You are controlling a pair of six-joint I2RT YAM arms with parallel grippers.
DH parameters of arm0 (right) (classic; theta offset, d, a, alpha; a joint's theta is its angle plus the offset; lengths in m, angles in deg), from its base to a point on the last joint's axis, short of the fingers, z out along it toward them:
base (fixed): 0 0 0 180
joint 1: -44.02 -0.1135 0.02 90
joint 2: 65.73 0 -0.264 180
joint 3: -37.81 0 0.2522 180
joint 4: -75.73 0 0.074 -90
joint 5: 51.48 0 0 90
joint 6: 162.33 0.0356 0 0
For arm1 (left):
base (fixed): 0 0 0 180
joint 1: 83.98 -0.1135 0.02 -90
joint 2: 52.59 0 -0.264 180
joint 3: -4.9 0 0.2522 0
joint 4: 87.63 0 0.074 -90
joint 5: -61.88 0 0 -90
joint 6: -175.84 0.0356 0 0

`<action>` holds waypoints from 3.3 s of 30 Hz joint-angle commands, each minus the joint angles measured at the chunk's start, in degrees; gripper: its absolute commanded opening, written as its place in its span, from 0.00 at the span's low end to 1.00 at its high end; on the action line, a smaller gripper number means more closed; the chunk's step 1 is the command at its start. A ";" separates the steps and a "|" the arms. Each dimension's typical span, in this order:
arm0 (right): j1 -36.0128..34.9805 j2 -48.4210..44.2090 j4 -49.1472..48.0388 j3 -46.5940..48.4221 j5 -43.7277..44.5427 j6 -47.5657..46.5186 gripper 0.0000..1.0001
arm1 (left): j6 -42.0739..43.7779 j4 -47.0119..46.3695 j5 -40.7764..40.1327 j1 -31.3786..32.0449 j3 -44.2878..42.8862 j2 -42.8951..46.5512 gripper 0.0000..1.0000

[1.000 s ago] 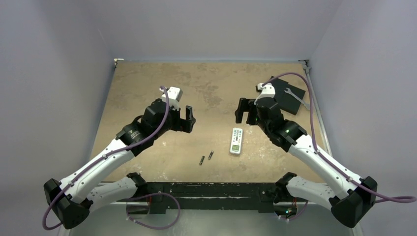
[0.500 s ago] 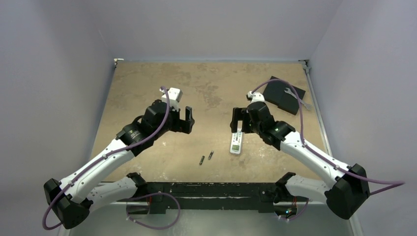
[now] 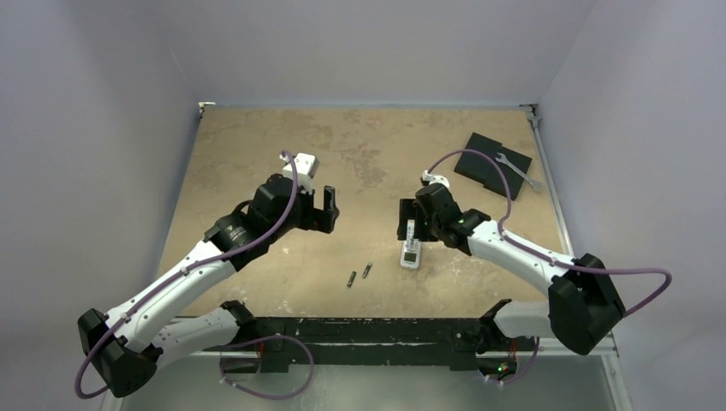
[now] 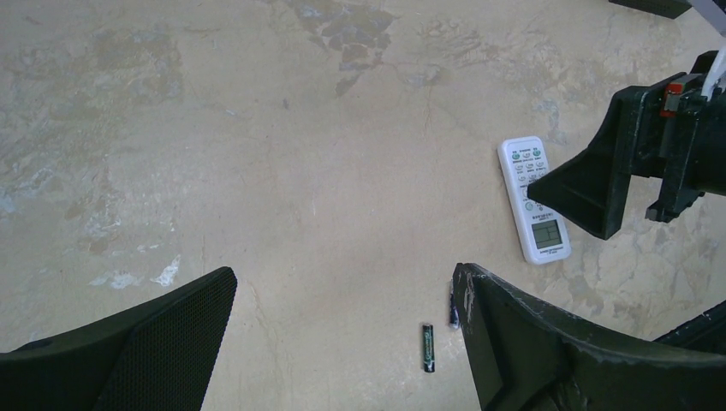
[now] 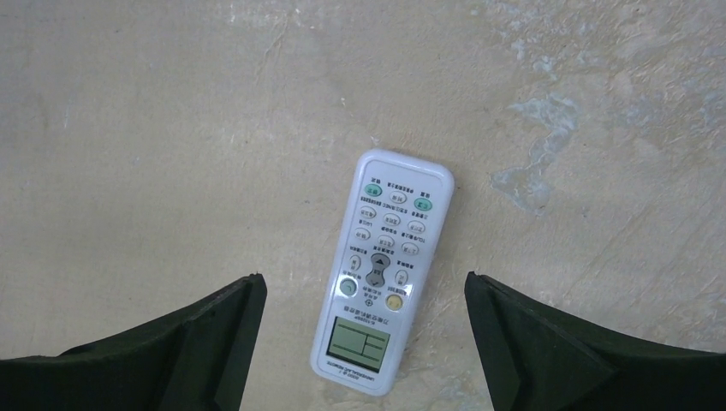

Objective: Load the batteries into the remote control

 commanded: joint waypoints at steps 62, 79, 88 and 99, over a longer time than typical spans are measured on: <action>-1.54 0.85 -3.82 5.83 -0.33 7.05 0.15 | -8.42 -5.89 11.03 -0.43 3.88 0.52 0.99; -1.85 -6.87 -8.54 8.03 -8.44 9.12 0.16 | -22.99 -24.99 29.01 -0.31 13.70 -2.93 0.97; -3.19 -7.15 -12.65 9.37 -10.41 11.57 0.15 | -28.72 -34.47 32.08 -0.16 16.27 -4.38 0.93; -6.30 -4.91 -15.68 11.54 -10.41 13.94 0.16 | -32.38 -40.76 33.19 0.66 16.60 -7.56 0.81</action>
